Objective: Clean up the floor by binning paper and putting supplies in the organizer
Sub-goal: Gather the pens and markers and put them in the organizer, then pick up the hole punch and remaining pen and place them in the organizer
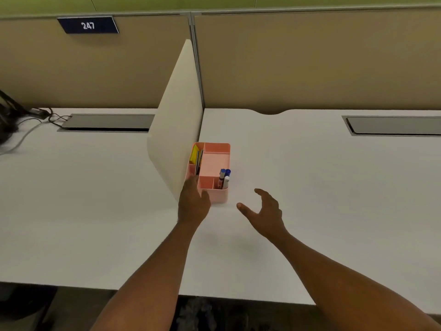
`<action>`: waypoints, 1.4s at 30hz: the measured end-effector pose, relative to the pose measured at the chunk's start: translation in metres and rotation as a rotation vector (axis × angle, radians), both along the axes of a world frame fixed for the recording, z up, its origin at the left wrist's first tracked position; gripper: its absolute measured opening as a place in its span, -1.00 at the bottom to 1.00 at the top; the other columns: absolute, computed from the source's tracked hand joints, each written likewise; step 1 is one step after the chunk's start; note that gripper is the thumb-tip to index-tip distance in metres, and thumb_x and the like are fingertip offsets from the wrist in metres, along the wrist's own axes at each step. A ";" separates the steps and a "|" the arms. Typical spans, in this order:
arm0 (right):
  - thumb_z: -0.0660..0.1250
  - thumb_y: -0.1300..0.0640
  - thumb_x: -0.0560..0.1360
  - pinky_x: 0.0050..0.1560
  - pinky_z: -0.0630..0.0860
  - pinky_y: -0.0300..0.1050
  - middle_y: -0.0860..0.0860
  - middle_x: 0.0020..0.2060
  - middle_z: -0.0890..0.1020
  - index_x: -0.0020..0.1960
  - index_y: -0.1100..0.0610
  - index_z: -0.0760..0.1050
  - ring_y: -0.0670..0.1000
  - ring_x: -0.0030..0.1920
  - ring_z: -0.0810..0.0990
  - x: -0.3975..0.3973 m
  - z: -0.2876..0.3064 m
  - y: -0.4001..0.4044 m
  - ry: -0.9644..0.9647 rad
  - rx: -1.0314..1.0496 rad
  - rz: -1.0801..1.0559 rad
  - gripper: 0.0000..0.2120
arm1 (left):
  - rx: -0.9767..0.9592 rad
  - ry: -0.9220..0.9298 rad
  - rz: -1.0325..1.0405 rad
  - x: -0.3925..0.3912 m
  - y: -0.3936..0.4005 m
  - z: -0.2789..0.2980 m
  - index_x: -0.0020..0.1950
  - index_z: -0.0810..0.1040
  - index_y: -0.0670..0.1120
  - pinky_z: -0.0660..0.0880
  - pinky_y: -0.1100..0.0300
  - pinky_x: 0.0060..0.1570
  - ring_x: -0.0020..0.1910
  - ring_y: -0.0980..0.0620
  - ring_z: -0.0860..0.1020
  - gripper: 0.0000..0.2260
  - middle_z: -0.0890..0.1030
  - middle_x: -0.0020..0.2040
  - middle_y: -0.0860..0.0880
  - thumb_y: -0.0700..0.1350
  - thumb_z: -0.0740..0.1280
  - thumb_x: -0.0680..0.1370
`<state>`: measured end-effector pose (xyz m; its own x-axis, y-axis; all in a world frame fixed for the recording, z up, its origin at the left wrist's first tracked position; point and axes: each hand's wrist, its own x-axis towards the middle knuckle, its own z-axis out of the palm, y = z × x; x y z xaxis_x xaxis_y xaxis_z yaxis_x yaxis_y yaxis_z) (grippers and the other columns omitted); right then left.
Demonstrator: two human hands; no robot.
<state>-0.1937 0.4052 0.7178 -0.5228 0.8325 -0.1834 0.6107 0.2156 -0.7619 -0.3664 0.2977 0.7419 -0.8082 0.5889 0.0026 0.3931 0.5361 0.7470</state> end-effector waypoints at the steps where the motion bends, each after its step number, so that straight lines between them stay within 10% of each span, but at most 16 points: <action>1: 0.34 -0.35 0.40 0.42 0.17 0.06 -0.06 0.43 0.37 0.44 -0.03 0.28 0.00 0.47 0.24 0.014 0.002 -0.005 0.002 0.013 0.000 -0.27 | -0.003 -0.001 -0.014 0.012 -0.006 0.000 0.48 0.30 -0.08 0.42 0.00 0.36 0.41 -0.08 0.40 -0.54 0.44 0.43 -0.05 -0.22 0.28 0.59; 11: 0.21 -0.39 0.46 0.41 0.25 0.09 -0.06 0.36 0.47 0.33 -0.04 0.41 0.03 0.41 0.36 0.180 0.028 -0.081 -0.047 0.047 0.022 -0.41 | -0.086 -0.008 -0.211 0.194 -0.080 0.003 0.43 0.36 0.01 0.17 0.12 0.45 0.51 0.02 0.24 -0.64 0.36 0.49 0.02 0.00 0.20 0.63; 24: 0.22 -0.33 0.48 0.30 0.40 0.18 -0.02 0.20 0.58 0.23 0.01 0.49 0.04 0.26 0.50 0.383 0.037 -0.168 -0.047 0.159 -0.018 -0.49 | -0.087 0.154 -0.443 0.414 -0.159 0.009 0.35 0.42 -0.05 0.33 0.02 0.36 0.35 -0.06 0.42 -0.66 0.50 0.33 -0.05 0.02 0.23 0.61; 42: 0.25 -0.14 0.56 -0.01 0.47 -0.18 -0.14 -0.04 0.63 0.00 -0.09 0.55 -0.08 0.06 0.56 0.426 -0.117 -0.250 0.098 -0.185 -0.483 -0.83 | -0.334 -0.020 -0.571 0.417 -0.234 -0.134 0.30 0.54 -0.11 0.19 0.19 0.43 0.45 -0.01 0.35 -0.72 0.50 0.39 -0.06 -0.21 0.20 0.61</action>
<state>0.2326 0.1554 0.6008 -0.1093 0.9411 -0.3200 0.5311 -0.2169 -0.8191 0.0501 0.0634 0.6079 -0.3670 0.8915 -0.2657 0.6720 0.4516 0.5870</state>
